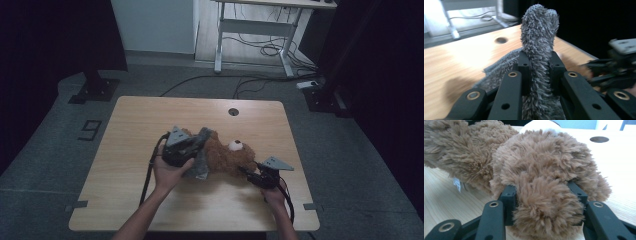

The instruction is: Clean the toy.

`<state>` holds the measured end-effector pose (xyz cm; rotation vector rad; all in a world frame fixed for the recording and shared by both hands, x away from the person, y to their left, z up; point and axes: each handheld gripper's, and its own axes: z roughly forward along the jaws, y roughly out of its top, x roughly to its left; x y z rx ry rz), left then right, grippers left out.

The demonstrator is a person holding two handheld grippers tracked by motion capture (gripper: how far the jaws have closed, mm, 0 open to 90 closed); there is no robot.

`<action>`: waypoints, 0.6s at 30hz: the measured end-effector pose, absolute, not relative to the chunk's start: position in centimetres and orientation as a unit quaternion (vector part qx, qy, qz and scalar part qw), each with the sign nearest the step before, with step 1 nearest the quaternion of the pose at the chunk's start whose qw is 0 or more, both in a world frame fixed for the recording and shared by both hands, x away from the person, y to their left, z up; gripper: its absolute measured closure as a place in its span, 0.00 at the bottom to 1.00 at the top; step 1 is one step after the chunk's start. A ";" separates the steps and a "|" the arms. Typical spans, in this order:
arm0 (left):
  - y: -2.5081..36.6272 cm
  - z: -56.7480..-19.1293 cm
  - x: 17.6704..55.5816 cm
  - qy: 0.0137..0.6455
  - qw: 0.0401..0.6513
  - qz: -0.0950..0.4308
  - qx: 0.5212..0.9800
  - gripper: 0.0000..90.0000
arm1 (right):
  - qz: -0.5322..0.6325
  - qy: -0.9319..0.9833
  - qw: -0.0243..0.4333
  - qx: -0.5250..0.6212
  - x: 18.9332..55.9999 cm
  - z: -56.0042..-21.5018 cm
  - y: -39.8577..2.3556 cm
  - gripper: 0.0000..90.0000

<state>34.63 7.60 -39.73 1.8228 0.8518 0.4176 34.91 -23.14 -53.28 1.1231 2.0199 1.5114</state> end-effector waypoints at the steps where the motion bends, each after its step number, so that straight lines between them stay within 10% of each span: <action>1: 7.6 -39.7 34.6 0.355 0.517 0.174 0.759 0.85 | 0.537 0.718 0.189 0.399 34.9 -53.3 -23.1 0.60; 18: -1.5 -47.0 36.2 0.336 0.418 0.122 0.835 0.85 | 0.529 0.728 0.189 0.393 34.8 -53.3 -22.4 0.59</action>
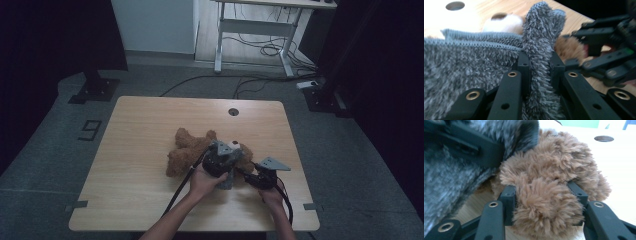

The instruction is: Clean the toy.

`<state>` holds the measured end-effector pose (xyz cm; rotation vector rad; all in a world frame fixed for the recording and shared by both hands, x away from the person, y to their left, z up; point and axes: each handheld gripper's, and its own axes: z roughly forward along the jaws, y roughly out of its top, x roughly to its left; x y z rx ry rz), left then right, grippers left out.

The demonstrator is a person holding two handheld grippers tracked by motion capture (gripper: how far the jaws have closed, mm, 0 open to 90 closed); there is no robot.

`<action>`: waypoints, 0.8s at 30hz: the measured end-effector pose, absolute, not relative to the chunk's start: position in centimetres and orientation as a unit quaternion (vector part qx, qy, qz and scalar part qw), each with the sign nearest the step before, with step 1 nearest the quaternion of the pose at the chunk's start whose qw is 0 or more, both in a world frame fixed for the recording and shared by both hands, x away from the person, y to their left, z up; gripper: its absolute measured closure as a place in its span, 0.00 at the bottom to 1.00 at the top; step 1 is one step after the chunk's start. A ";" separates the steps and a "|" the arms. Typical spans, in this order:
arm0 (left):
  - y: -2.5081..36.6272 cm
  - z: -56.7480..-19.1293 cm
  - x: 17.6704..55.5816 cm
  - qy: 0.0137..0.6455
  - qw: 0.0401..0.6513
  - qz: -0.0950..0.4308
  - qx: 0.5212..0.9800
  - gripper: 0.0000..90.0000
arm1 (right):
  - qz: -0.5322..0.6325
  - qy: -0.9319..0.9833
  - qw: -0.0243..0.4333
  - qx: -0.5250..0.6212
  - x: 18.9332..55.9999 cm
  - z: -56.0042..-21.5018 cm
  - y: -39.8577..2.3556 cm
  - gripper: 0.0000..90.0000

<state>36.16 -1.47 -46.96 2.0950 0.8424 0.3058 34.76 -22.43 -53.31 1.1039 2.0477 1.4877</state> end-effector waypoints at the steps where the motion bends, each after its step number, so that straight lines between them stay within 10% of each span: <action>1: -1.2 -47.1 36.1 0.337 0.419 0.122 0.834 0.85 | 0.529 0.728 0.190 0.392 34.7 -53.3 -22.4 0.59; 24: 6.1 -47.5 36.2 0.376 0.450 0.095 0.804 0.85 | 0.535 0.718 0.207 0.395 34.1 -53.2 -23.0 0.46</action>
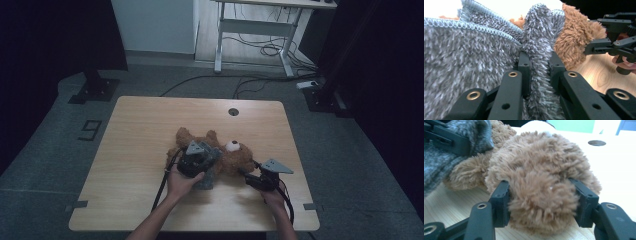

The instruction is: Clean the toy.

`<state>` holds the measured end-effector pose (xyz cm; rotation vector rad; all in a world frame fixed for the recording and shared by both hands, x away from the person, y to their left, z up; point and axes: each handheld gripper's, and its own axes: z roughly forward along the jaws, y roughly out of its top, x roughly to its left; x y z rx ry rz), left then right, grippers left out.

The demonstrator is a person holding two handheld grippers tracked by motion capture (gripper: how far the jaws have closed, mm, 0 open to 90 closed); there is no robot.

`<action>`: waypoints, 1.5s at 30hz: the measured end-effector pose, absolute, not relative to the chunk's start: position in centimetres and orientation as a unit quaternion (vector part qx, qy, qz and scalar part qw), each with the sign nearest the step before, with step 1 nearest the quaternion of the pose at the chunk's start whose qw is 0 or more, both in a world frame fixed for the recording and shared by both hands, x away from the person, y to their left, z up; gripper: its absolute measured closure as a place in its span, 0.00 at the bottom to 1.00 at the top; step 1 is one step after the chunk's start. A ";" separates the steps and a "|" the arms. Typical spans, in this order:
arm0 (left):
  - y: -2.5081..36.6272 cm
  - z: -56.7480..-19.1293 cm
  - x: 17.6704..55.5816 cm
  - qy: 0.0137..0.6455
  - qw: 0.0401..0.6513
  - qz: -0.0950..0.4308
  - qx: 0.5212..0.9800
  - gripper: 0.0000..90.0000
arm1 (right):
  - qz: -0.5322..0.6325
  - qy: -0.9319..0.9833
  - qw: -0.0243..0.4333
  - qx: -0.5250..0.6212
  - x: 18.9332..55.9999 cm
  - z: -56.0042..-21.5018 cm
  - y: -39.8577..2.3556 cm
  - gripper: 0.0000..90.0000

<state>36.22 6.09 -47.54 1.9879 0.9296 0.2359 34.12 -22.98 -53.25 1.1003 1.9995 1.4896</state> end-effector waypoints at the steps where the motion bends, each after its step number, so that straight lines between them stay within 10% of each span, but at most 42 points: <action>1: 6.1 -47.5 36.2 0.376 0.450 0.095 0.804 0.85 | 0.535 0.718 0.207 0.395 34.1 -53.2 -23.0 0.46; 22: 12.2 -44.8 35.0 0.410 0.463 0.145 0.773 0.85 | 0.532 0.733 0.194 0.377 34.1 -53.2 -23.4 0.62; 33: 3.0 -39.7 33.2 0.314 0.499 0.132 0.797 0.84 | 0.533 0.731 0.192 0.380 34.1 -53.2 -23.4 0.62; 45: -2.9 -47.5 35.6 0.332 0.434 0.069 0.835 0.85 | 0.527 0.734 0.194 0.382 34.1 -53.3 -23.4 0.64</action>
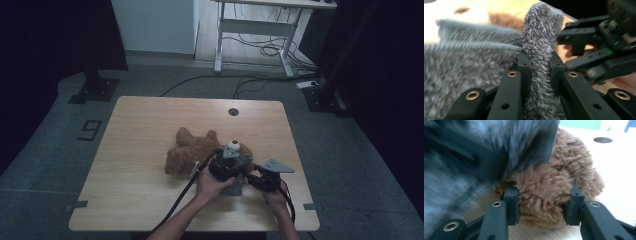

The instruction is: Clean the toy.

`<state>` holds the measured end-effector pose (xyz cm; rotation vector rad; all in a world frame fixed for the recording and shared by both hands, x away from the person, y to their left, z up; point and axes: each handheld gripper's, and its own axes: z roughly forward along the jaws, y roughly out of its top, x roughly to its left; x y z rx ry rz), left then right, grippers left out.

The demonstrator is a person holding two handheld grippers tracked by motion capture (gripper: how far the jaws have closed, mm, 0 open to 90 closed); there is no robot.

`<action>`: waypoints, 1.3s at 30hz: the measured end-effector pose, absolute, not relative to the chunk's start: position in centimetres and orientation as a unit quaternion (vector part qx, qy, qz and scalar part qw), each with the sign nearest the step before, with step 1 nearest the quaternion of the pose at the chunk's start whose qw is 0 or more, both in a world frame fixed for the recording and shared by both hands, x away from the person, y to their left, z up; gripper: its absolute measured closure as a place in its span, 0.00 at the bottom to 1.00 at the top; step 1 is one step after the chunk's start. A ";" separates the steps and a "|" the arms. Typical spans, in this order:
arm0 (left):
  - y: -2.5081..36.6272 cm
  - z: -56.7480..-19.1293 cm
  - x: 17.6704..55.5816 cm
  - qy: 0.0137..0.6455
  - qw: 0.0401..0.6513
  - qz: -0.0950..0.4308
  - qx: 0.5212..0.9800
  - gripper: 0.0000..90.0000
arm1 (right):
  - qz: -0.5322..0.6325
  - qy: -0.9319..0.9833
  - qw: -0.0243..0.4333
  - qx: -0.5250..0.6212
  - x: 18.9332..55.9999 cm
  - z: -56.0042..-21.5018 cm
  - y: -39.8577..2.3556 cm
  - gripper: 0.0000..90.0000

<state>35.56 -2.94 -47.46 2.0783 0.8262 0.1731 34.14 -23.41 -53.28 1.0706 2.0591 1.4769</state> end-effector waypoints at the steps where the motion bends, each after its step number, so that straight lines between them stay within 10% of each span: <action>1: -2.5 -47.6 35.7 0.334 0.434 0.066 0.834 0.85 | 0.526 0.734 0.195 0.383 34.2 -53.3 -23.4 0.64; 27: 15.5 -48.2 34.0 0.443 0.453 0.130 0.762 0.84 | 0.533 0.729 0.190 0.385 34.3 -53.4 -23.5 0.64; 39: 10.5 -43.0 33.6 0.380 0.499 0.127 0.768 0.84 | 0.536 0.725 0.189 0.389 34.4 -53.4 -23.5 0.65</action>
